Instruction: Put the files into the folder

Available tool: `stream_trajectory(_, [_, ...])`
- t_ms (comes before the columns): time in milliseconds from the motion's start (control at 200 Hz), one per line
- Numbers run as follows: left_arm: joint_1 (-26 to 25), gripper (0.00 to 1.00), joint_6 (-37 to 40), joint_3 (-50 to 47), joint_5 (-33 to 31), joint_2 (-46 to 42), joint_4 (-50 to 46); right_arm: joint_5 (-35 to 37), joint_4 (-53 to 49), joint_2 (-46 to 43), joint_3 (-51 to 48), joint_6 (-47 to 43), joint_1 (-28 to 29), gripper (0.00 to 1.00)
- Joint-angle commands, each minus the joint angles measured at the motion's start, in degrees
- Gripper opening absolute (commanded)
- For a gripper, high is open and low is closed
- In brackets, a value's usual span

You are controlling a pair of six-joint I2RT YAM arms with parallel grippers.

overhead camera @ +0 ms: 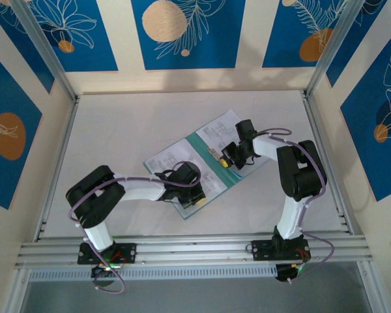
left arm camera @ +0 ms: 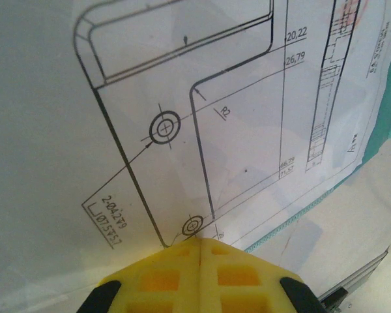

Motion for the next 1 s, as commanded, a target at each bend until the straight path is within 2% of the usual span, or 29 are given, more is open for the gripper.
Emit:
stream_trajectory(0, [0.43,0.00,0.23,-1.62,-0.48,0.15,-6.32,10.82,-6.37,4.63,-1.00,0.23,0.14,0.00])
stream_trajectory(550, [0.87,0.00,0.68,-1.27,-0.38,0.21,-6.30,14.45,-17.96,9.55,4.48,1.71,2.40,0.00])
stream_trajectory(830, [0.95,0.00,0.68,-1.69,-0.46,-0.21,-6.40,14.36,-20.17,12.23,5.08,1.68,2.64,0.00])
stream_trajectory(995, [0.89,0.00,0.57,-1.81,-0.38,-0.25,-6.14,15.70,-25.92,15.63,9.00,1.00,3.25,0.00])
